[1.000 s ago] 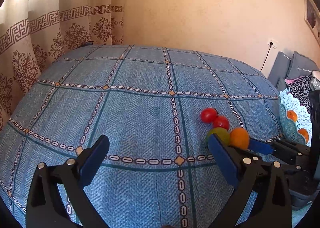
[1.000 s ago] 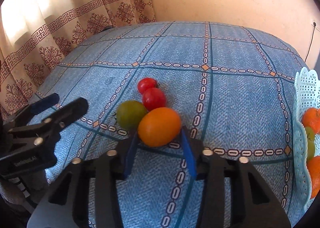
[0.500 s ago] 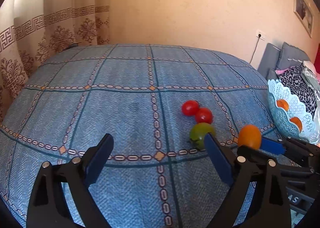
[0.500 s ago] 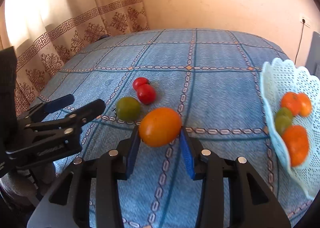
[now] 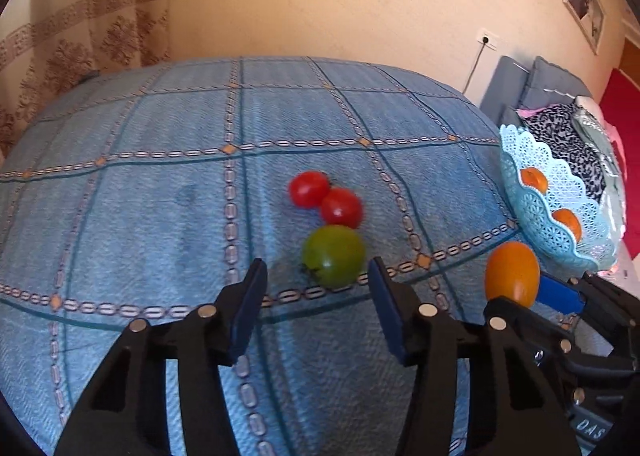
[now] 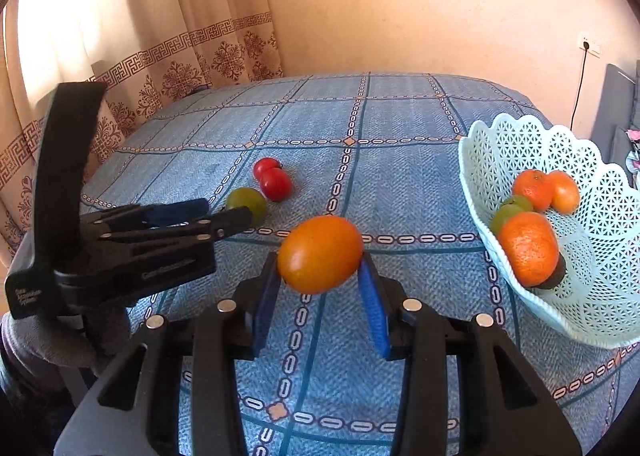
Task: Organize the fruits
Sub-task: 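Grasp the orange with the right tool while the left tool grasps the green tomato, then carry the orange and green tomato over the basket and open both tools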
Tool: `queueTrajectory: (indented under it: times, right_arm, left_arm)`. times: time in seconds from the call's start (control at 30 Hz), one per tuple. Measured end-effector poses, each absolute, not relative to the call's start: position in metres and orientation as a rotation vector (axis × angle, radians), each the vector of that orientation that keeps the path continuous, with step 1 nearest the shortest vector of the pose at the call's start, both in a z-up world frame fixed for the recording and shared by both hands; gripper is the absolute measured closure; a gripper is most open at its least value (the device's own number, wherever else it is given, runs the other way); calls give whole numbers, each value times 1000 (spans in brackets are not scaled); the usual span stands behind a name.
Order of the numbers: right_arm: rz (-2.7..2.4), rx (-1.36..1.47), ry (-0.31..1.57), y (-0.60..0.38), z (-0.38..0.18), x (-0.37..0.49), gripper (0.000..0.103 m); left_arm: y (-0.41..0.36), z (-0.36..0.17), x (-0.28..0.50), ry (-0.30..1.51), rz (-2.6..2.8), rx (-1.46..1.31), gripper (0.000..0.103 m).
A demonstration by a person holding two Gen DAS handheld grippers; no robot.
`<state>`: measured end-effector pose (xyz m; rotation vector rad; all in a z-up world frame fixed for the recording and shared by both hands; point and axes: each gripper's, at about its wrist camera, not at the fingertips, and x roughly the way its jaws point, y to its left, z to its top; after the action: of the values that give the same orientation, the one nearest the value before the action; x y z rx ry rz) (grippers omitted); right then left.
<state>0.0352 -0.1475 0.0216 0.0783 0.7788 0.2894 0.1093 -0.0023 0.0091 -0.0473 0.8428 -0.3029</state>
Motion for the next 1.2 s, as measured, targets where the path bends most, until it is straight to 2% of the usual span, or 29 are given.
queueTrajectory:
  times: [0.07,0.13,0.2,0.27,0.77,1.2]
  right_arm:
    - [287,84,774,-149,22,34,62]
    - [280,90,768,-153,22,32,62]
    - [274,93,763,-155,23,30,62]
    - [270,104,757,-157,23,29,62]
    - [203,144,677,-165,48,10,62]
    - [19,217,606,-227,61,-14,62]
  left_arm:
    - [-5,9,114,850,-296,-46,51]
    - [-8,8,118,858,-299,-48,56]
    - [-10,5,120,871,-303,-57,65]
    - [-10,3,119,870,-305,-63,68]
    - [-4,12,103,834,-316,-90,69]
    - [-18,29,85,796,-321,-69,69]
